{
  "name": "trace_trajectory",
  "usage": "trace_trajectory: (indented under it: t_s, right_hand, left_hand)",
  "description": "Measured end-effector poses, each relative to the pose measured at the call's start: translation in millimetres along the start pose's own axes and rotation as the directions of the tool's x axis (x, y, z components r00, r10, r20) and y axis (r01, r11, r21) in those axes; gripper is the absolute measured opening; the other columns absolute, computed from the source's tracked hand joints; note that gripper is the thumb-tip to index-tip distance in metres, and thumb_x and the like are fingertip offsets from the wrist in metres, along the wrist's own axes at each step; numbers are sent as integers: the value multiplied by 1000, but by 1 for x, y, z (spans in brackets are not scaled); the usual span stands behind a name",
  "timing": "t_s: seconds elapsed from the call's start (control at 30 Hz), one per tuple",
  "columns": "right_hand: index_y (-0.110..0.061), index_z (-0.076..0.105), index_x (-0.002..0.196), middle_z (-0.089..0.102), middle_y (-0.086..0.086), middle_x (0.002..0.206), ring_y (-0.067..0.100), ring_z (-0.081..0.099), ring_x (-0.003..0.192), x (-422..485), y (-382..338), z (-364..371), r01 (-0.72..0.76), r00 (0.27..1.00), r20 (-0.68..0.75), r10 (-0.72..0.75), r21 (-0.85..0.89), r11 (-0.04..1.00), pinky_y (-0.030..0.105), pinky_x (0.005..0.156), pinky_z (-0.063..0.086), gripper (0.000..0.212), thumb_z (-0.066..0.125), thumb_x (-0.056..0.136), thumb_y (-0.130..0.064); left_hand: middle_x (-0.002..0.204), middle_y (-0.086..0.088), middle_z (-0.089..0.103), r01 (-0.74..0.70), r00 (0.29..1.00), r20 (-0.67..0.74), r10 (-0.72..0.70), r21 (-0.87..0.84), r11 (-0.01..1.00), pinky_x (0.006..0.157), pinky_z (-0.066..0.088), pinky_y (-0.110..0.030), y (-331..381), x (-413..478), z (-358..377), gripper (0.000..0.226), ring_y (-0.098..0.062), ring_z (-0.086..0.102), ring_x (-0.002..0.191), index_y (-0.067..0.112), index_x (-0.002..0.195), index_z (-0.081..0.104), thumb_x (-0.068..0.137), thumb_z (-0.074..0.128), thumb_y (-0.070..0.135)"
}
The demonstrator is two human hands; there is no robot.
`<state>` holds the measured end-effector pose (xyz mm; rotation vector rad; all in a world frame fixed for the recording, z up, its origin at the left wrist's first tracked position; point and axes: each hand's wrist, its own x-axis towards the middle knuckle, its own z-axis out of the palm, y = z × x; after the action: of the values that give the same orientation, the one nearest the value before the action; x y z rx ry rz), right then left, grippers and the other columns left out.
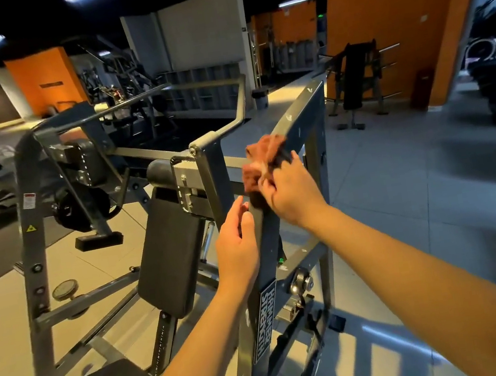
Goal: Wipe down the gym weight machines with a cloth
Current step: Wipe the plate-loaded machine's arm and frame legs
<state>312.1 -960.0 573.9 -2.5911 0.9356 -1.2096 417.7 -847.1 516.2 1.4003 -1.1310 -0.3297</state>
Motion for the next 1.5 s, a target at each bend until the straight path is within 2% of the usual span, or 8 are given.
trace_trajectory:
  t_s: [0.1,0.37,0.6,0.73,0.93,1.13,1.33,1.5]
  right_hand:
    - [-19,62,126,58,4,134,22,50,125,27,-4,-5,-173,982,-47,181,143,975,48,116,37,31,41,103,-22]
    - [-24,61,132,55,-5,139,17,40,135,-32,13,10,344,934,113,-338,-41,938,48,122,21,33,50,101,-27]
    - [-19,63,122,60,-2,125,12,51,119,40,23,-9,-105,988,-85,132,267,958,48,111,43,27,45,102,-19]
    - [-18,64,112,58,-5,118,15,50,116,-2,5,1,78,997,-31,-73,198,977,44,103,47,24,48,95,-16]
    - [-24,62,127,57,-7,135,15,43,132,-27,15,6,342,932,122,-343,22,939,45,122,24,31,49,99,-22]
    - [-23,60,130,56,-5,133,12,49,125,18,18,-2,-84,991,-77,114,318,944,46,111,44,34,43,101,-20]
    - [-26,60,131,57,-7,138,16,44,136,-10,18,6,146,987,40,-155,165,975,49,122,26,35,44,101,-28]
    - [-32,60,123,59,-13,127,11,51,123,52,58,-13,67,998,-6,-67,254,965,52,112,38,27,45,102,-30]
  left_hand:
    - [133,22,50,35,999,-6,-35,31,999,86,32,5,-6,1,0,42,15,48,113,28,151,40,109,37,33]
    - [128,24,57,-14,999,-41,11,-76,997,99,43,-11,1,-1,5,34,10,52,121,34,140,49,108,42,22]
    - [136,20,46,-64,998,27,60,178,982,98,33,-5,-13,3,5,51,4,43,128,26,150,42,102,57,27]
    - [125,28,49,-93,996,37,87,185,978,92,38,-2,-12,4,3,46,13,47,117,33,143,47,100,60,23]
    - [124,16,55,-97,994,63,87,181,979,96,44,-9,-21,5,-1,43,9,52,115,35,136,49,99,61,17]
    - [135,17,50,-105,993,75,89,246,964,90,34,5,-20,7,-1,51,11,45,119,26,150,44,101,59,28]
    - [114,19,56,-100,991,-68,113,175,980,98,44,-19,12,30,19,24,2,53,110,30,123,57,103,50,18]
    - [126,10,60,-159,985,-12,169,291,943,104,40,-26,26,60,36,31,-4,51,118,26,134,57,105,47,24]
